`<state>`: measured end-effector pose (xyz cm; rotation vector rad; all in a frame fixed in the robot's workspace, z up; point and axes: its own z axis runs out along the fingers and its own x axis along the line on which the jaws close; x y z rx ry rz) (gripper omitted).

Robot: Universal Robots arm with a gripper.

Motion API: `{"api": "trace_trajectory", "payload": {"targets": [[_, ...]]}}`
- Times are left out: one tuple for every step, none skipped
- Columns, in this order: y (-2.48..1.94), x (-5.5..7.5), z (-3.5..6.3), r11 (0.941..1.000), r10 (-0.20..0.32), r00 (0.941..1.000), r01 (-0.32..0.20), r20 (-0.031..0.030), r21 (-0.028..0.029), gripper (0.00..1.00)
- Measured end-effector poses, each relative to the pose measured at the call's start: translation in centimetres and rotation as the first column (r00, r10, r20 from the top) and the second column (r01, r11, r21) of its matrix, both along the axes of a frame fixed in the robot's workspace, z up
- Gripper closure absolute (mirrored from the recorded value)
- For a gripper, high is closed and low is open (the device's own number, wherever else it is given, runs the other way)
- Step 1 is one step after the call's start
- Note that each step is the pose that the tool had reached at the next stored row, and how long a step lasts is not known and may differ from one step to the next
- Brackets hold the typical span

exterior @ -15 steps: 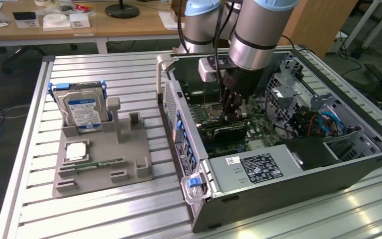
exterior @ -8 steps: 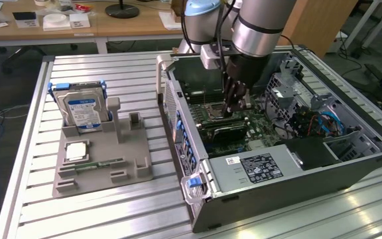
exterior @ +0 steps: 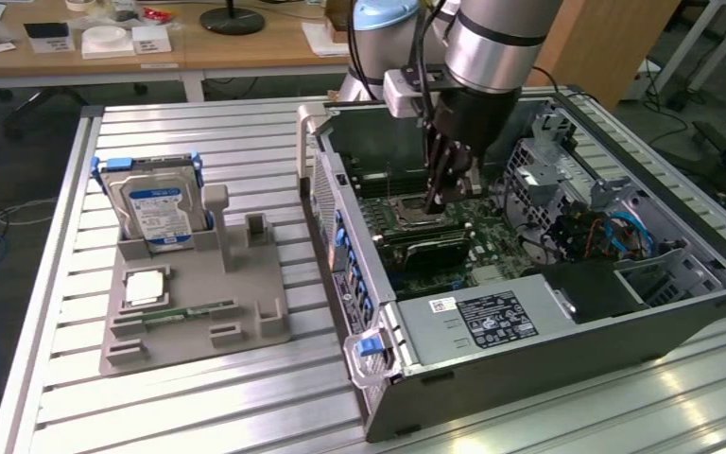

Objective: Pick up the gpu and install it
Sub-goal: 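Press down on the gpu until it lock into place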

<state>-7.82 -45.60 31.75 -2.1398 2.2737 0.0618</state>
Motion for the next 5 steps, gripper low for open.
{"api": "trace_trajectory", "payload": {"targets": [[0.00, 0.00, 0.00, 1.0000, 0.000, 1.0000, 0.000, 0.0000, 0.0002, 0.89], [0.00, 0.00, 0.01, 1.0000, 0.000, 1.0000, 0.000, -0.0001, 0.0000, 0.89], [0.00, 0.00, 0.01, 1.0000, 0.000, 1.0000, 0.000, -0.0001, 0.0000, 0.89], [0.00, 0.00, 0.01, 1.0000, 0.000, 1.0000, 0.000, -0.0001, 0.0000, 0.89], [0.00, 0.00, 0.01, 1.0000, 0.000, 1.0000, 0.000, -0.0001, 0.0000, 0.89]]}}
